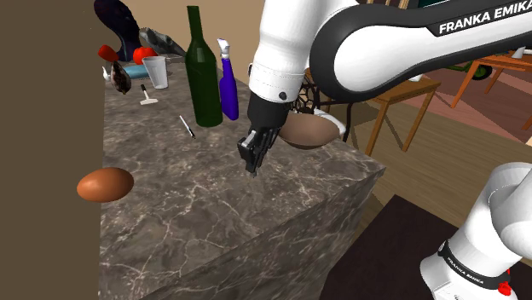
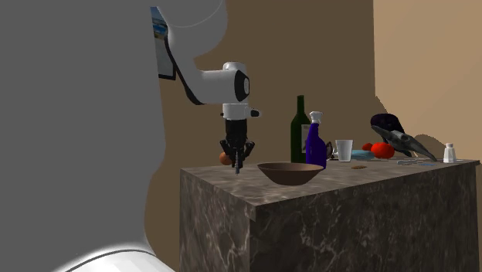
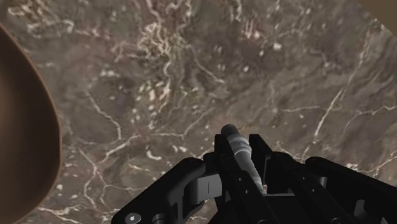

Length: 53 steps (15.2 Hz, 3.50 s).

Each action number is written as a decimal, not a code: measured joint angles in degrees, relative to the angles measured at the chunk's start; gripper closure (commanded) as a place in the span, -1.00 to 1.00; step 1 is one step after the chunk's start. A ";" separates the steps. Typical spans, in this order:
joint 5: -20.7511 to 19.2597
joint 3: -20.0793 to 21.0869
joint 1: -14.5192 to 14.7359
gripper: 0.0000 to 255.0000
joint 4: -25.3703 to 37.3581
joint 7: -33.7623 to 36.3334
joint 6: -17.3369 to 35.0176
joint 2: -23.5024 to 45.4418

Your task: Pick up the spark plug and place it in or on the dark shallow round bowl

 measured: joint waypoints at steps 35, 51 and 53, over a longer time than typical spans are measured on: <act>4.77 -11.93 -5.35 1.00 7.74 -16.45 -18.74 -10.03; 6.01 -16.73 -6.94 1.00 -5.27 -24.73 -11.30 -14.56; 6.11 -16.81 -6.96 1.00 -6.75 -25.12 -9.96 -14.67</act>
